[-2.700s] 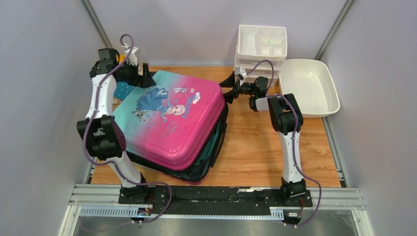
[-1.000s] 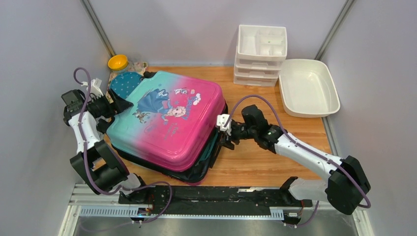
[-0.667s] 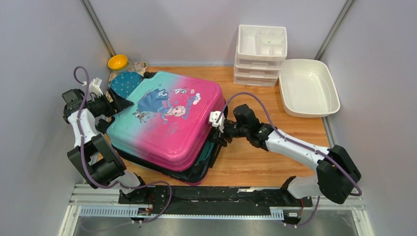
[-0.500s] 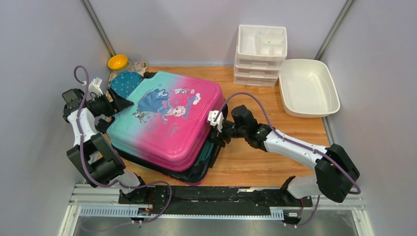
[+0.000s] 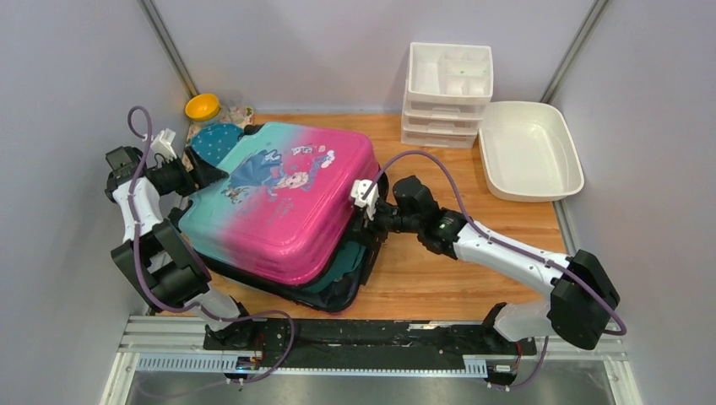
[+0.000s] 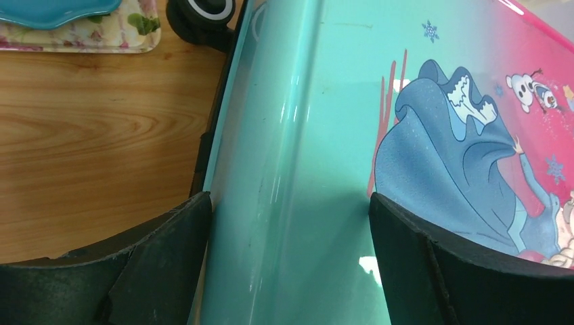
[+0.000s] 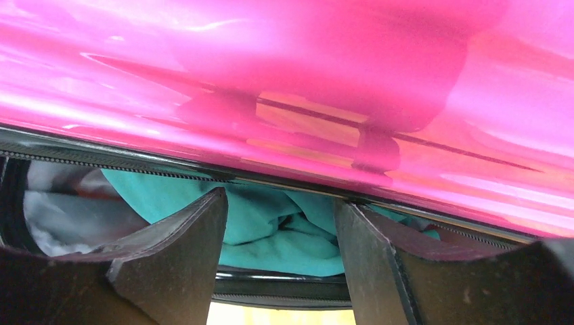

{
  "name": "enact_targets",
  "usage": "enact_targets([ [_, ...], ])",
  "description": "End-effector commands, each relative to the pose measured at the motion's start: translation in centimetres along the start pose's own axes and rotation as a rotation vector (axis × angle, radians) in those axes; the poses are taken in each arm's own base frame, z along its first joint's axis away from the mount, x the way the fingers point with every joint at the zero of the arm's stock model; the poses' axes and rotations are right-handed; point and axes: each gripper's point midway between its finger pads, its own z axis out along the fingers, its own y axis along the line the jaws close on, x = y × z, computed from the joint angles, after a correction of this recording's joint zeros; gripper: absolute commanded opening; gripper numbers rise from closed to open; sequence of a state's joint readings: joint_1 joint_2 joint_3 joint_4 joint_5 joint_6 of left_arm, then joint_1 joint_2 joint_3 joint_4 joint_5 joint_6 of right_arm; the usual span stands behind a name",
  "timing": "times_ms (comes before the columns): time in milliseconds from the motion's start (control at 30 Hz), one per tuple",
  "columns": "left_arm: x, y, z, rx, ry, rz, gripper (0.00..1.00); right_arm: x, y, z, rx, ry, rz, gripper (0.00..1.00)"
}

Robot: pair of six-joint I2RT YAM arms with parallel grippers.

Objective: Open, take out, and arrange the luggage

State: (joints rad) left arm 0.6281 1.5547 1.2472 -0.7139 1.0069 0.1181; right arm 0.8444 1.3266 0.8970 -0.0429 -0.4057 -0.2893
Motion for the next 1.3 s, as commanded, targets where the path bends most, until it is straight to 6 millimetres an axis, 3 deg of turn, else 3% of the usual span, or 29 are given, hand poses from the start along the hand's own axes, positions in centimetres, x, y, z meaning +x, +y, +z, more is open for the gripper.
enact_targets([
  [0, 3.9, -0.1, 0.8, -0.016, 0.156, -0.010, 0.92, -16.7, -4.7, -2.7, 0.208, -0.475, -0.226, 0.67],
  [100, 2.7, -0.6, 0.4, -0.017, 0.134, 0.035, 0.92, -15.9, -4.3, -3.0, 0.195, -0.432, -0.247, 0.68],
  [200, 1.4, -0.9, -0.2, -0.044, 0.118, 0.075, 0.92, -13.1, -4.3, -4.0, 0.193, -0.342, -0.235, 0.71],
  [333, -0.2, -1.4, -1.5, -0.110, 0.068, 0.122, 0.92, -8.4, -6.4, -6.8, 0.255, -0.217, -0.169, 0.73],
  [467, -1.7, -4.1, -2.7, -0.060, 0.033, 0.125, 0.93, -5.2, -7.7, -8.7, 0.311, -0.150, -0.095, 0.75],
  [567, -2.3, -5.6, -4.3, -0.090, 0.011, 0.219, 0.94, -3.5, -8.1, -9.3, 0.326, -0.096, -0.055, 0.77],
  [667, -2.2, -4.9, -6.5, -0.232, -0.014, 0.306, 0.94, -2.3, -8.6, -9.9, 0.339, -0.052, 0.001, 0.78],
  [767, -1.1, -5.3, -8.6, -0.220, -0.089, 0.176, 0.94, -1.3, -10.3, -10.6, 0.360, 0.003, 0.096, 0.78],
  [800, -0.5, -5.6, -8.9, -0.202, -0.101, 0.105, 0.94, 0.1, -10.7, -10.1, 0.352, 0.054, 0.133, 0.78],
  [833, 0.0, -6.5, -9.3, -0.169, -0.122, 0.083, 0.93, -0.6, -12.2, -10.8, 0.388, 0.051, 0.150, 0.78],
  [900, 1.7, -5.6, -9.9, -0.170, -0.153, -0.024, 0.93, 0.8, -13.5, -10.1, 0.384, 0.088, 0.244, 0.78],
  [933, 2.0, -6.2, -10.2, -0.154, -0.184, -0.036, 0.93, -0.2, -15.0, -10.8, 0.404, 0.069, 0.259, 0.78],
  [967, 3.0, -5.2, -10.6, -0.164, -0.213, -0.105, 0.93, 0.6, -15.1, -10.0, 0.362, 0.083, 0.316, 0.78],
  [1000, 3.3, -5.4, -10.8, -0.137, -0.239, -0.153, 0.93, 0.6, -15.8, -10.2, 0.359, 0.080, 0.341, 0.77],
  [1033, 3.5, -4.9, -11.6, -0.149, -0.282, -0.194, 0.93, -0.3, -16.3, -10.2, 0.355, 0.066, 0.345, 0.77],
  [1267, 7.9, -5.2, -10.6, -0.022, -0.290, -0.481, 0.91, 0.7, -15.9, -7.3, 0.249, 0.038, 0.490, 0.75],
])
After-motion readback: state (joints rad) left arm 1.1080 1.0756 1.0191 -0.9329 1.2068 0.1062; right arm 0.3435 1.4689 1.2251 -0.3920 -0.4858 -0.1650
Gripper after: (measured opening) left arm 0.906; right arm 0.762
